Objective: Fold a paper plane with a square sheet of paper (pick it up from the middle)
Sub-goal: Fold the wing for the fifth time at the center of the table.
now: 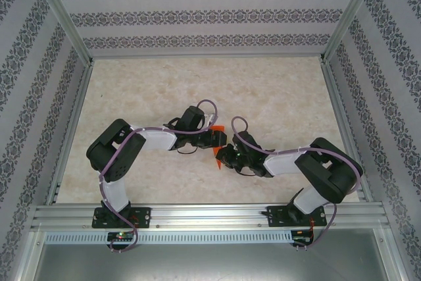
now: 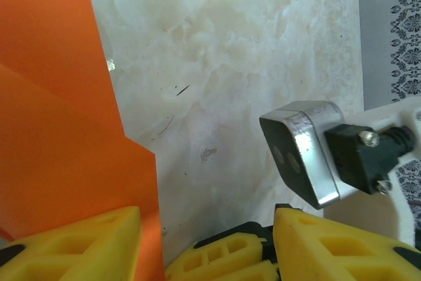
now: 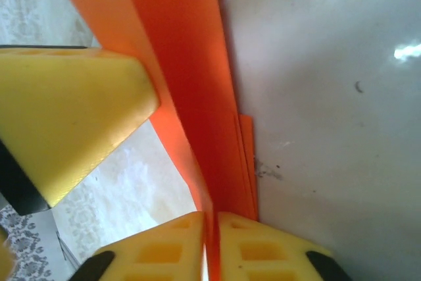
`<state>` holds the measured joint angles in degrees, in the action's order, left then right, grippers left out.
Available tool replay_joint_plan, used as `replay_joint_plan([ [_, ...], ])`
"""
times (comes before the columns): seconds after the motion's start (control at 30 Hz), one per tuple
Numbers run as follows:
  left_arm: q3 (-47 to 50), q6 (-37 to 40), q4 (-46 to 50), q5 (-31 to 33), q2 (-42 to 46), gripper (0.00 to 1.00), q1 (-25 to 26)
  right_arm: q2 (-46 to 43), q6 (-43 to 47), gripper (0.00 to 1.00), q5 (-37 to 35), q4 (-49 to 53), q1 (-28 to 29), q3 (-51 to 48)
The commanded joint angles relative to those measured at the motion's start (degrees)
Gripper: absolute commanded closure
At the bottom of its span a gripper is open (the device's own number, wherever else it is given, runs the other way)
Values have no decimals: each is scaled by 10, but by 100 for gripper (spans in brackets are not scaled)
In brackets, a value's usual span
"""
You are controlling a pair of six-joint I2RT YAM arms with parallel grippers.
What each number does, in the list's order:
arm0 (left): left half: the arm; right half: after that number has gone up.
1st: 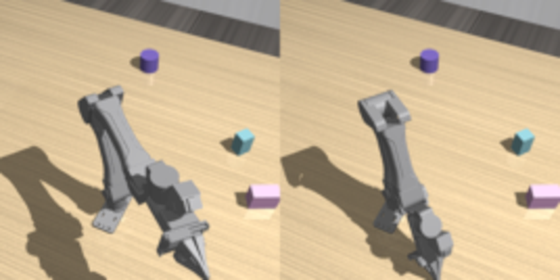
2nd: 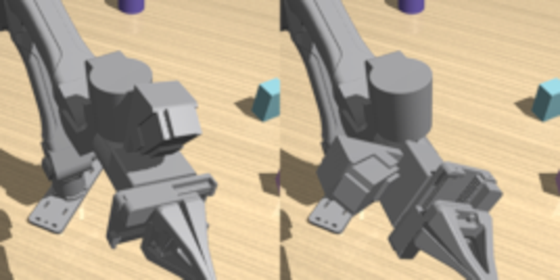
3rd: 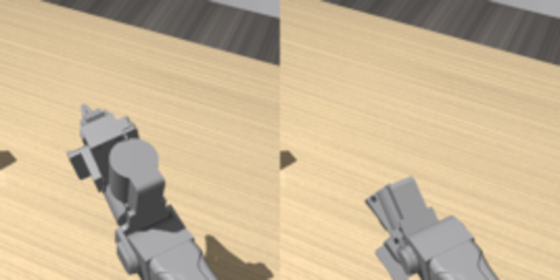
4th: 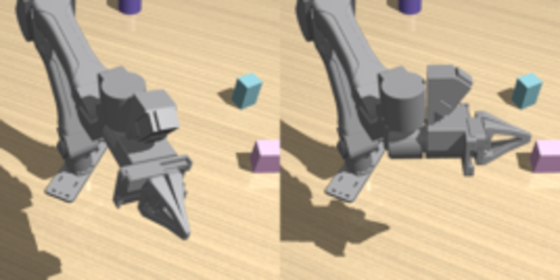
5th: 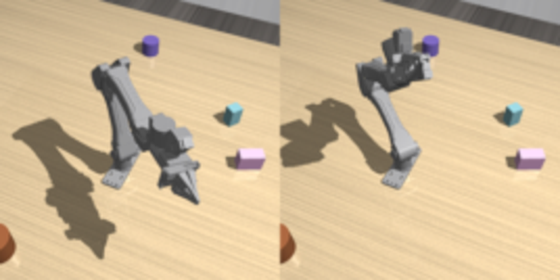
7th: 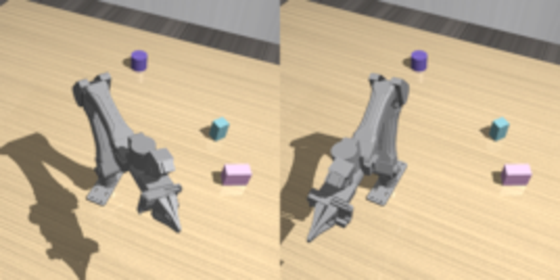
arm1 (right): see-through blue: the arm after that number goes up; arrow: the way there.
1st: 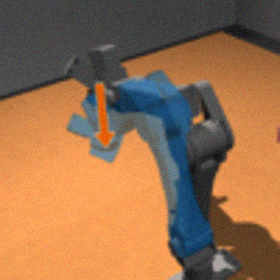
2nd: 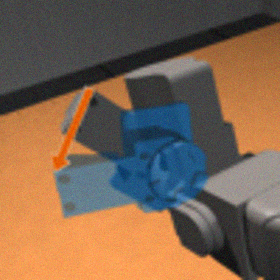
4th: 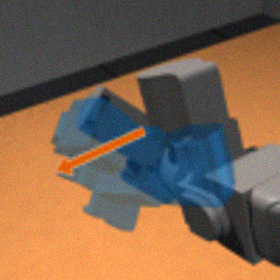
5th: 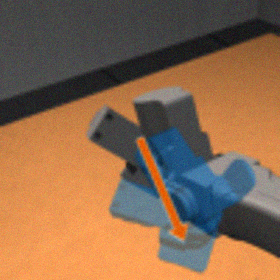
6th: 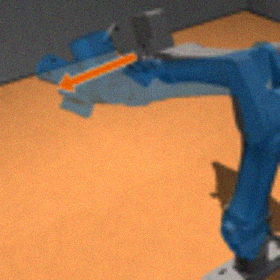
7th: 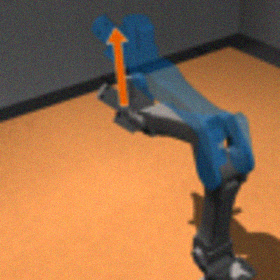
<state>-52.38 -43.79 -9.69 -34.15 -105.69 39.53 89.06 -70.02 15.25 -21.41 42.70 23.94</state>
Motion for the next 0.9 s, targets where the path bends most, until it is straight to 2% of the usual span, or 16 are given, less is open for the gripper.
replay_joint_plan([
  [0.0,-17,12,-10,-10,-1,43,6,8,-15,91,-12,-42,-4,-22],
  [0.17,-23,16,3,-8,18,43,7,10,-34,98,26,-115,-16,-40],
  [0.37,-23,26,25,5,53,42,6,16,-45,100,82,-193,-29,-72],
  [0.6,0,32,47,21,94,41,6,48,-30,99,166,-211,-30,-47],
  [0.87,29,44,67,39,147,41,7,51,-9,98,163,-192,-33,-47],
])
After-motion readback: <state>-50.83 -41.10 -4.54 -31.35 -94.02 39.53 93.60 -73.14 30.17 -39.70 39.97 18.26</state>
